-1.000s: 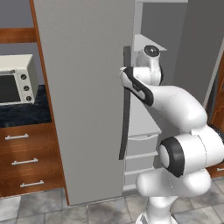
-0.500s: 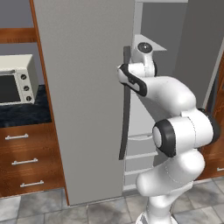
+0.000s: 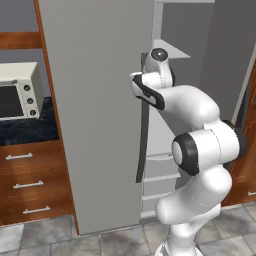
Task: Retrieve a lemon from the fridge and place it on the cutting board with the fish.
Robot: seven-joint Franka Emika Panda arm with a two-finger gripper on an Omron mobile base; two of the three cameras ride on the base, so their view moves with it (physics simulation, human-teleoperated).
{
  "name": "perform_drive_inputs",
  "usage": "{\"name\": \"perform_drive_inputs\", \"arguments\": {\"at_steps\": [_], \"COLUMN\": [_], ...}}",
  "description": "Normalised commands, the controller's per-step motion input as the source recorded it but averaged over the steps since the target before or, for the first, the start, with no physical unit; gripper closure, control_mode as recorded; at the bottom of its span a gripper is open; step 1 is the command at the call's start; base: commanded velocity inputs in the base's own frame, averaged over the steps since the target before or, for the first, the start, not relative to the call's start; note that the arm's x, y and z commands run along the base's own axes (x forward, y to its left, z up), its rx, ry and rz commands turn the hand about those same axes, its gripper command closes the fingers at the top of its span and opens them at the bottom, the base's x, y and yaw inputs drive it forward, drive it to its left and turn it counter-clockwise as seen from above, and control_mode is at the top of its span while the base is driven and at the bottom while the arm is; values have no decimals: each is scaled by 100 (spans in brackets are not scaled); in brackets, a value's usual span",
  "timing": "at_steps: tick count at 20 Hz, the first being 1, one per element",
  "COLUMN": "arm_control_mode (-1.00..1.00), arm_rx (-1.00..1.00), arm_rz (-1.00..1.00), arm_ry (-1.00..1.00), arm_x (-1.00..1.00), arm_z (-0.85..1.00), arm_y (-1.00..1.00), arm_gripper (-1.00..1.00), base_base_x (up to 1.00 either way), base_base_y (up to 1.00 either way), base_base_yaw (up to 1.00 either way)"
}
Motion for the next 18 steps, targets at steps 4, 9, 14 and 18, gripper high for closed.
{"name": "perform_drive_inputs", "arguments": {"at_steps": [4, 9, 14, 18], "arm_control_mode": [-100, -100, -100, -100], "arm_rx": [0, -2, 0, 0], "arm_rz": [0, 0, 0, 0], "arm_ry": [-19, -6, 2, 5], "arm_x": [23, 42, 46, 36], "arm_z": [-29, -29, 0, 0], "arm_y": [3, 0, 0, 0], "arm_gripper": [-100, -100, -100, 100], "base_base_x": [0, 0, 0, 0], "base_base_y": [0, 0, 0, 0], "base_base_yaw": [0, 0, 0, 0]}}
